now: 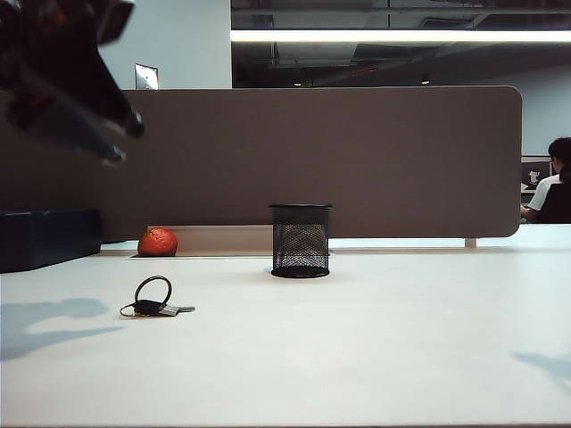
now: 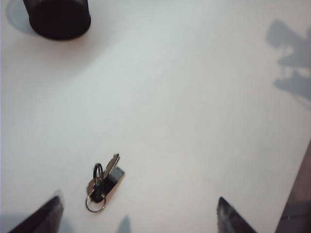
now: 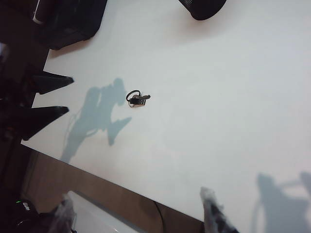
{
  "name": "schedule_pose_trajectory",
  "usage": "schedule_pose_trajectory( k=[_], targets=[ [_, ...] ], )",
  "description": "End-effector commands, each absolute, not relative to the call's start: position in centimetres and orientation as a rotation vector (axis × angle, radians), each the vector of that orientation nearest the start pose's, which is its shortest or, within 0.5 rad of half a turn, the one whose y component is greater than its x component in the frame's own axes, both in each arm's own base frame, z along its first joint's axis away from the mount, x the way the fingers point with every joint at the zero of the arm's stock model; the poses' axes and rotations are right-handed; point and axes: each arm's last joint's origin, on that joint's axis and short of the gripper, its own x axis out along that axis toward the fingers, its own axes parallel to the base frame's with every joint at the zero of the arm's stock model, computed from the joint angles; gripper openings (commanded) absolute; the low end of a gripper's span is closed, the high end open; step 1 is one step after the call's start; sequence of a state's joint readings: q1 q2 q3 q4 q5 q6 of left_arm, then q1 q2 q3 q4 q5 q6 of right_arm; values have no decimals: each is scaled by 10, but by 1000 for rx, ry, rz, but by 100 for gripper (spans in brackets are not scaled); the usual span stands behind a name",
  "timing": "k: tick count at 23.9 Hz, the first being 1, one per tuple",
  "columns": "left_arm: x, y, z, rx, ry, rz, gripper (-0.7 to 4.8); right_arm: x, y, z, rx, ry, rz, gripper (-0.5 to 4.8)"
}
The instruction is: Pick up a bunch of keys from the table, then put them into the black basket.
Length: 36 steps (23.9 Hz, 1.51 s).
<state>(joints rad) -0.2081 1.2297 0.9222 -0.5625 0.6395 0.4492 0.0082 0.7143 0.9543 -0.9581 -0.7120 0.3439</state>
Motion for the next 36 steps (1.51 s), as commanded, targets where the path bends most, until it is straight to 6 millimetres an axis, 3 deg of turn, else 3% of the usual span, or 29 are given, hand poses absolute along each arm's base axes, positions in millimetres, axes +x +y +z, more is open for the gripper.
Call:
schedule_pose_trajectory(
  k=[1, 27, 36],
  targets=[
    [241, -76, 253, 293, 719, -942, 408, 111, 20, 336, 565, 791, 581, 349],
    [283, -90, 187, 284, 885, -943, 407, 112, 21, 335, 560, 798, 588, 348],
    [293, -93, 178, 291, 849, -939, 401, 112, 22, 335, 561, 799, 588, 347]
  ],
)
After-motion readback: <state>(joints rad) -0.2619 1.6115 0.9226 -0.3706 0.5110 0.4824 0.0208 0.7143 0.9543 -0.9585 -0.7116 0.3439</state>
